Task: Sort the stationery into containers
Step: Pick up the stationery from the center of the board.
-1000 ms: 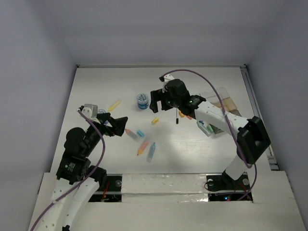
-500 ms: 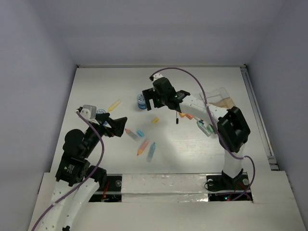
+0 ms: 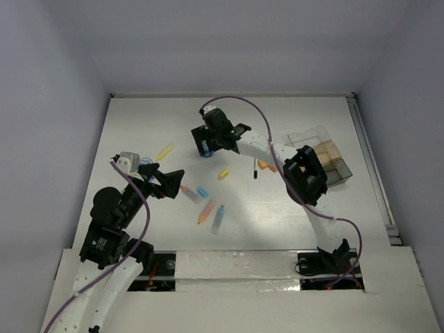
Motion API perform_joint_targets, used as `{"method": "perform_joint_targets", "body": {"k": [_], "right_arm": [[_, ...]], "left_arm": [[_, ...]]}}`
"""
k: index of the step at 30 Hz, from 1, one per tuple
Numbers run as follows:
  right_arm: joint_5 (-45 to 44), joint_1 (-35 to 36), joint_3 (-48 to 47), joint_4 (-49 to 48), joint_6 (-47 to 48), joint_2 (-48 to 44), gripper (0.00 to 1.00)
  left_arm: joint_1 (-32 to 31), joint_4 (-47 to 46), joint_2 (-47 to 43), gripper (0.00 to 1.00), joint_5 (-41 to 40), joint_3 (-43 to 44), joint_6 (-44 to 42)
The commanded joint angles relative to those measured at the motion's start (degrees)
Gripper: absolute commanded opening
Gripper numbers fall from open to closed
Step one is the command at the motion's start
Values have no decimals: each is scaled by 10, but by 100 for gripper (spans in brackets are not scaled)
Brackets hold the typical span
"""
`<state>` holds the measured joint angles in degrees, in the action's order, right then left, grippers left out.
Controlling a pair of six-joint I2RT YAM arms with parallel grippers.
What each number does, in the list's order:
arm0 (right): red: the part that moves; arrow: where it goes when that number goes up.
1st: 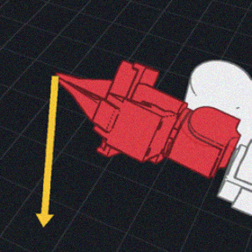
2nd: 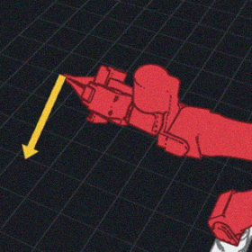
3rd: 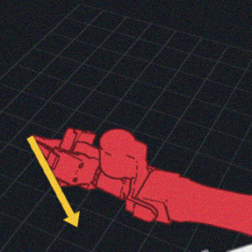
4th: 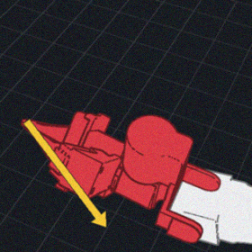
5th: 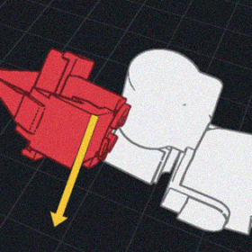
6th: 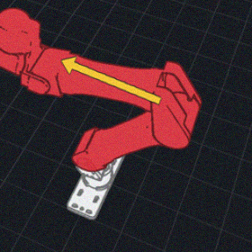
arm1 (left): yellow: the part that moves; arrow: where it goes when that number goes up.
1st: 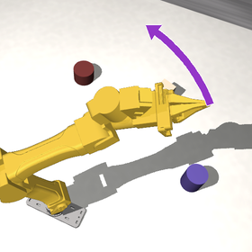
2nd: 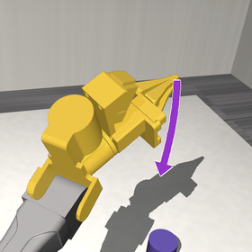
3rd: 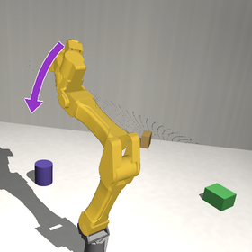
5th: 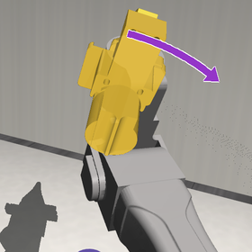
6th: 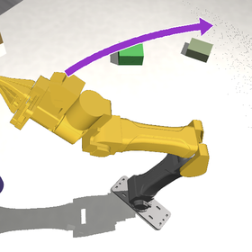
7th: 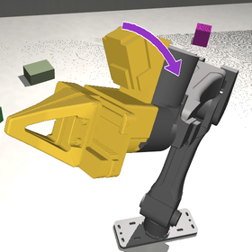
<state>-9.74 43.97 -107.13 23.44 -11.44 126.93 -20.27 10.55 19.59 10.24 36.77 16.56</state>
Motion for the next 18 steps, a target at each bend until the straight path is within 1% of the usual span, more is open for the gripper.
{"method": "perform_joint_targets", "body": {"k": [1, 4, 6, 10, 11, 13, 14, 15, 17, 18], "right_arm": [[1, 4, -79, 35, 26, 37, 100], [-12, 4, -127, 53, 35, 74, 100], [-15, 4, -140, 51, 39, 85, 100], [-20, 4, -145, 28, 41, 93, 86], [-20, 4, -143, 26, 41, 92, 73], [-20, 9, -140, 12, 41, 89, 59], [-20, 9, -136, 7, 39, 83, 38], [-27, 9, -134, 3, 36, 79, 35], [-41, 9, -127, -7, 35, 57, 34], [-67, 9, -123, -8, 35, 46, 34]], "left_arm": [[-4, -26, -5, 99, 1, 7, -2], [-4, -26, -7, 99, 0, 7, -2], [-4, -26, -7, 99, 0, 8, -2], [-4, -26, -4, 99, 1, 8, -2], [-9, -27, -3, 99, 2, 8, -3], [-9, -28, -3, 99, 5, 7, -3], [-9, -29, -3, 99, 5, 7, -4], [-9, -29, -3, 99, 4, 7, -4], [-9, -27, -2, 99, 2, 7, -4], [-9, -28, -2, 99, 1, 7, -4]]}}
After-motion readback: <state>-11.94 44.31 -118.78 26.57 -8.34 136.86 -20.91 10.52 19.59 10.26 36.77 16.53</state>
